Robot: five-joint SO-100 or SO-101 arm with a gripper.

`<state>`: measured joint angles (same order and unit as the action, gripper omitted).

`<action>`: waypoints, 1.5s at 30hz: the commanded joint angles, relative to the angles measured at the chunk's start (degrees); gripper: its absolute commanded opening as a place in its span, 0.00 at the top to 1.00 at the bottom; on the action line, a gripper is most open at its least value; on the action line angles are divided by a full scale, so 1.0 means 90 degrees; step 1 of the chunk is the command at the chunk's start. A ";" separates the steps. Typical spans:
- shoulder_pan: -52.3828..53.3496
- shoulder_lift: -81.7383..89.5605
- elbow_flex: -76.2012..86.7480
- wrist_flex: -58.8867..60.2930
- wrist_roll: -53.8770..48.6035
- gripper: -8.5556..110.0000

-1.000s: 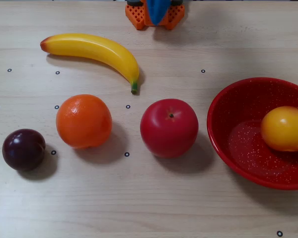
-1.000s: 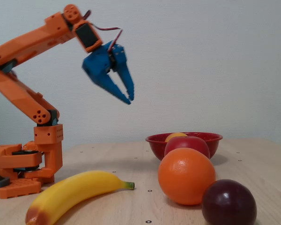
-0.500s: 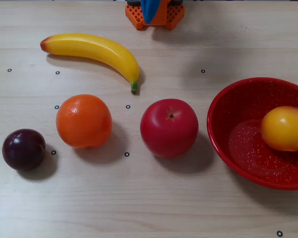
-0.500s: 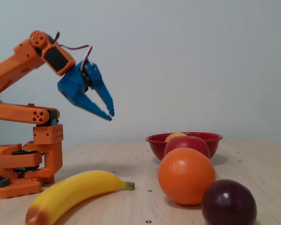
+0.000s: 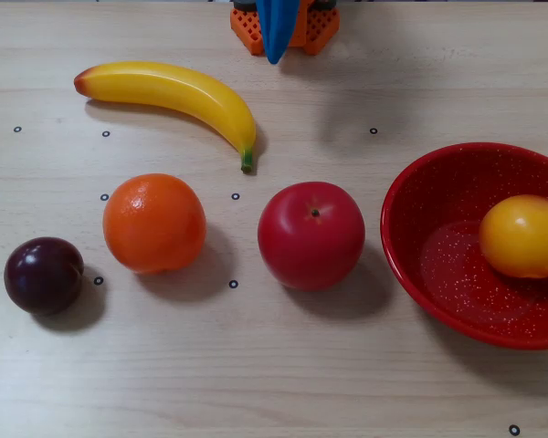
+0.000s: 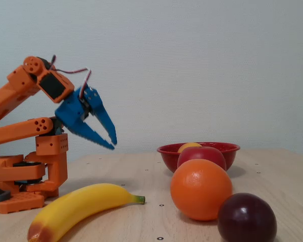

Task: Put peach in the red bowl.

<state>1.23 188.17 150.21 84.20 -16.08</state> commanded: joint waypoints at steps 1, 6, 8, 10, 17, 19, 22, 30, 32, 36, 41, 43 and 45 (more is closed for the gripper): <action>0.0059 0.0283 -0.0049 0.0166 0.0234 0.93; 0.0049 0.0283 0.0215 -0.0020 0.0518 0.93; 0.0049 0.0283 0.0361 -0.0244 0.0625 0.93; 0.0049 0.0283 0.0576 -0.0479 0.0869 0.93; 0.0039 0.0283 0.1670 -0.1064 0.1699 0.93; 0.0039 0.0283 0.1953 -0.1318 0.1816 0.93; 0.0039 0.0283 0.2432 -0.1758 0.1768 0.93; 0.0039 0.0283 0.3066 -0.2090 0.1699 0.93; 0.0039 0.0283 0.3066 -0.2119 0.1729 0.93; 0.0039 0.0283 0.3066 -0.2119 0.1826 0.93; -0.0029 0.0283 0.3066 -0.2109 0.1816 0.93; -0.0059 0.0283 0.3066 -0.2109 0.1777 0.93; -0.0059 0.0283 0.3066 -0.2100 0.1777 0.93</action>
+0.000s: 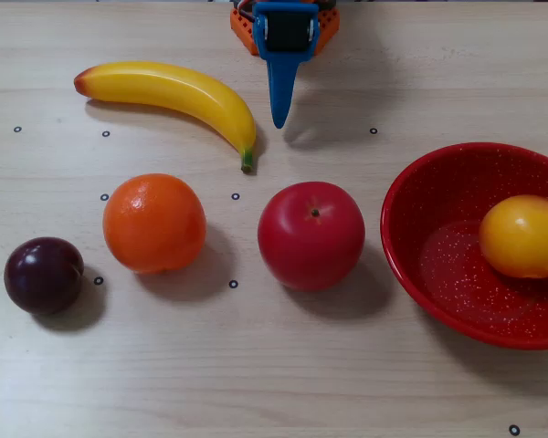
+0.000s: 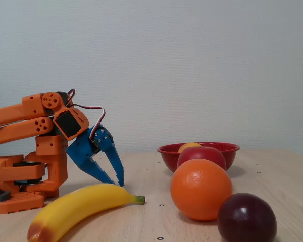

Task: Put peach in the red bowl.

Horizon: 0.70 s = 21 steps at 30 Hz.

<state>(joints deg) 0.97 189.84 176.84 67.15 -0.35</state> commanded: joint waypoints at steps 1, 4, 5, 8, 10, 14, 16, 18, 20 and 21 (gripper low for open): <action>-0.0029 0.0098 0.0107 -0.0205 0.0029 0.93; -0.0029 0.0098 0.0107 -0.0205 0.0029 0.93; -0.0029 0.0098 0.0107 -0.0205 0.0010 0.93; -0.0029 0.0098 0.0107 -0.0205 0.0020 0.91; -0.0029 0.0098 0.0107 -0.0205 0.0020 0.93; -0.0029 0.0098 0.0107 -0.0205 -0.0020 0.93; -0.0029 0.0098 0.0107 -0.0205 -0.0020 0.93; -0.0029 0.0098 0.0107 -0.0205 -0.0020 0.93; -0.0068 0.0107 0.0107 -0.0205 -0.0059 0.93; -0.0107 0.0107 0.0098 -0.0205 -0.0117 0.93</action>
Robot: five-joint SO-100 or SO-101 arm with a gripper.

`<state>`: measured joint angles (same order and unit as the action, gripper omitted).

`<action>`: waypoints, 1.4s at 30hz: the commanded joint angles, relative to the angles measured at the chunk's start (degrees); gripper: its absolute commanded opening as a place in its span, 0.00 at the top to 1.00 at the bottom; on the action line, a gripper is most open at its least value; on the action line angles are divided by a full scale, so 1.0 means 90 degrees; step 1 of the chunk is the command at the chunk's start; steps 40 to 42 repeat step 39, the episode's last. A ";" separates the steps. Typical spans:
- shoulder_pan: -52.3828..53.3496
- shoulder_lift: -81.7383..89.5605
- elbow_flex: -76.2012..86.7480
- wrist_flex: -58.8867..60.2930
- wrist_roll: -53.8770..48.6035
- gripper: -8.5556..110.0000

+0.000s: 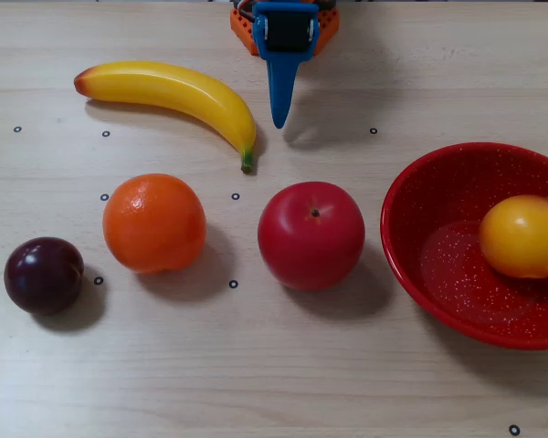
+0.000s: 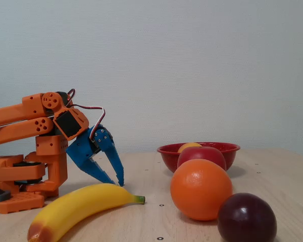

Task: Put peach in the red bowl.

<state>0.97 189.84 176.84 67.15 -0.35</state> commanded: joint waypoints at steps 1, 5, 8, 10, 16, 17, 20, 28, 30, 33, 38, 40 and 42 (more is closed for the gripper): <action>-0.0127 0.0107 0.0098 -0.0205 -0.0137 0.93; -0.0127 0.0107 0.0098 -0.0205 -0.0137 0.93; -0.0127 0.0107 0.0098 -0.0205 -0.0137 0.93; -0.0127 0.0107 0.0098 -0.0205 -0.0137 0.93; -0.0137 0.0107 0.0098 -0.0186 -0.0195 0.93; -0.0195 0.0107 0.0098 -0.0186 -0.0234 0.93; -0.0166 0.0107 0.0098 -0.0186 -0.0195 0.93; -0.0166 0.0107 0.0098 -0.0186 -0.0186 0.93; -0.0166 0.0107 0.0098 -0.0186 -0.0186 0.93; -0.0166 0.0107 0.0098 -0.0186 -0.0186 0.93; -0.0166 0.0107 0.0098 -0.0186 -0.0186 0.93; -0.0166 0.0107 0.0098 -0.0186 -0.0186 0.93; -0.0166 0.0107 0.0098 -0.0186 -0.0186 0.93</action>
